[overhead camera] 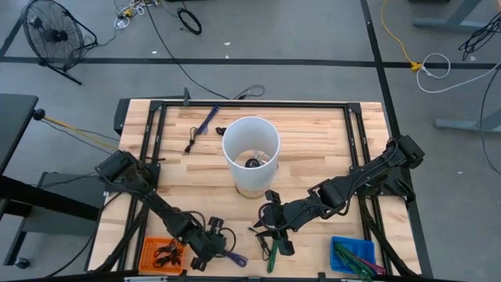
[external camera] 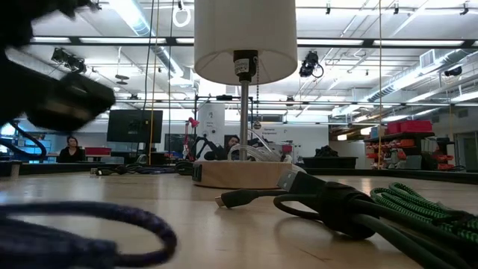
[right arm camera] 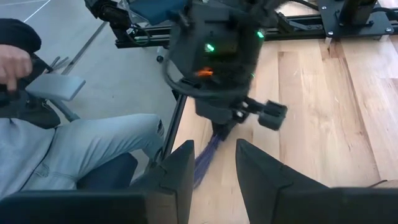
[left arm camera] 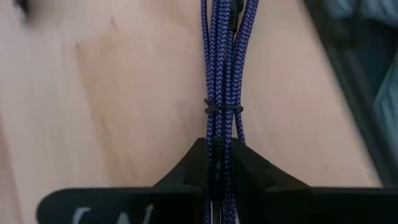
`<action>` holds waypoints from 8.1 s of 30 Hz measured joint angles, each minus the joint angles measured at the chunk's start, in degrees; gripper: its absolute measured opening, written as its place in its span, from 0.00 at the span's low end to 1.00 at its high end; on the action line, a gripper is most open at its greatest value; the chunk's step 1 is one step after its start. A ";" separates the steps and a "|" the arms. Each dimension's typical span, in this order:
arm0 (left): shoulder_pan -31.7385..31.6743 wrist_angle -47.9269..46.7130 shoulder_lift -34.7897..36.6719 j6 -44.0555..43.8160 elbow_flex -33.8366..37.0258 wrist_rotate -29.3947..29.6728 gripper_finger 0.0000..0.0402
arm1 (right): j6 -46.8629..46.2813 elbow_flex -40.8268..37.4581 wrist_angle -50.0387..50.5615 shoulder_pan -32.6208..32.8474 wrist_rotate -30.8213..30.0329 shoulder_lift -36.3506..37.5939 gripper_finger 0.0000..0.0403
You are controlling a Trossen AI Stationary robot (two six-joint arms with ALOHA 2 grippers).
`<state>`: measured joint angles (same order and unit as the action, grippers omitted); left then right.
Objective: Pick & Place USB Port
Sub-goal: Put the black and violet charger cable into the blue bin, then put the black and green charger cable into the blue bin
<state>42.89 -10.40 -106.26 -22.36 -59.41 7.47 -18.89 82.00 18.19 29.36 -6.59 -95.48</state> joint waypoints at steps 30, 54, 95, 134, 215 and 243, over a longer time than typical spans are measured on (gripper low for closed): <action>9.85 -11.21 25.62 21.71 -19.61 54.23 0.10 | 21.58 0.00 -29.85 1.32 -10.79 0.14 0.29; 3.46 -9.95 25.68 23.03 -19.61 49.54 0.10 | 32.07 0.00 -41.89 0.08 -17.34 0.00 0.43; 10.41 -10.94 25.64 22.61 -19.59 56.80 0.30 | -45.30 0.00 36.39 11.55 -8.59 19.57 0.01; 10.32 -14.06 25.64 18.14 -19.59 53.25 0.29 | -59.83 0.00 62.08 16.40 34.69 -9.10 0.01; 10.32 -15.21 25.64 16.54 -19.60 51.18 0.29 | -36.93 0.00 20.84 6.06 10.59 -16.31 0.30; 10.32 -19.71 25.64 13.91 -19.61 51.14 0.29 | -15.19 0.00 11.85 2.96 10.29 -21.97 0.61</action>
<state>53.21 -30.11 -80.62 -8.46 -79.02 58.61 -34.08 82.00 30.04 32.32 3.70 -117.45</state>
